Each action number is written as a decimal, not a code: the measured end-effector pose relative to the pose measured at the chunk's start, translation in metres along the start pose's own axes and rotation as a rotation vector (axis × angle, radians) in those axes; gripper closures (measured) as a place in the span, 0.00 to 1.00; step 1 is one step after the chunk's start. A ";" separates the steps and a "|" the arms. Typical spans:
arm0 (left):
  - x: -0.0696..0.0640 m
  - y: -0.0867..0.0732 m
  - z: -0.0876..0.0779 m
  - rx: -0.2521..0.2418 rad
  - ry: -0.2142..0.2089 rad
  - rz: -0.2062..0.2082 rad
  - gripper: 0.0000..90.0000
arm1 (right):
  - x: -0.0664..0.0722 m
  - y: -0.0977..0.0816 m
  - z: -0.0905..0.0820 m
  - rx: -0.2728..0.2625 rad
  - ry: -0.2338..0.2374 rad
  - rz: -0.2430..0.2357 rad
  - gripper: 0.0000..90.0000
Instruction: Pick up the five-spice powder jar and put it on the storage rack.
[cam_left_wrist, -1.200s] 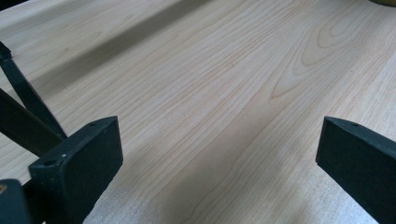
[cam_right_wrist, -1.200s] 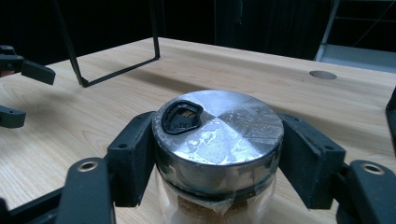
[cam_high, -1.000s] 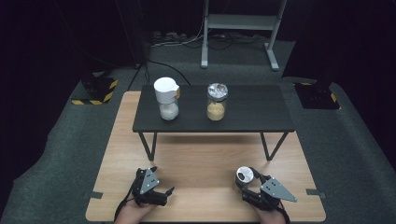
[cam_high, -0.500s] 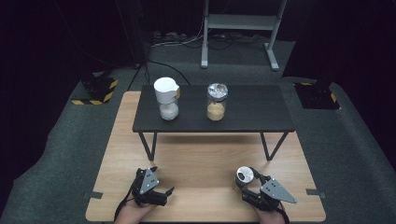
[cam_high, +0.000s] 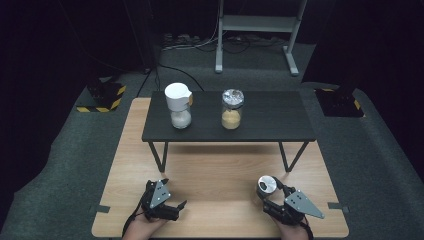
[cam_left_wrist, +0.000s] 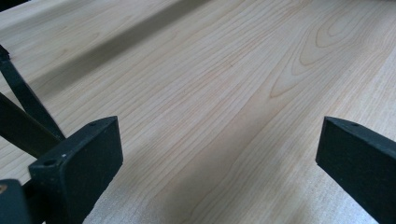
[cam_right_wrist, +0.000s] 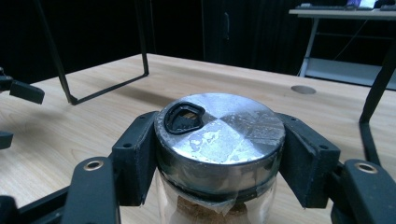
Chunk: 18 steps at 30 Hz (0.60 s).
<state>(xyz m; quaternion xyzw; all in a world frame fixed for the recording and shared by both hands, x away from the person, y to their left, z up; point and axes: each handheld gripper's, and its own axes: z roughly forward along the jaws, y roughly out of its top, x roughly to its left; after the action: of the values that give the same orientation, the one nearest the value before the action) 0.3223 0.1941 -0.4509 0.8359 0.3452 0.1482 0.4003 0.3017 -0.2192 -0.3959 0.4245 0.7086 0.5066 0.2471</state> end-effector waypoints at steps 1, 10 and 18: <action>0.000 0.000 0.000 0.000 0.000 0.000 0.01 | 0.000 0.001 -0.001 -0.004 -0.002 -0.002 0.39; 0.000 0.000 0.000 0.001 0.000 0.001 0.01 | 0.004 0.018 -0.007 -0.053 -0.007 -0.027 0.39; 0.000 0.000 0.000 0.001 0.000 0.003 0.01 | 0.009 0.035 -0.008 -0.105 0.002 -0.030 0.39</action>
<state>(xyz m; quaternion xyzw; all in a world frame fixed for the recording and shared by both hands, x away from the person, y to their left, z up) 0.3223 0.1939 -0.4509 0.8364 0.3441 0.1487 0.3998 0.3032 -0.2116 -0.3603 0.3999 0.6875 0.5398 0.2759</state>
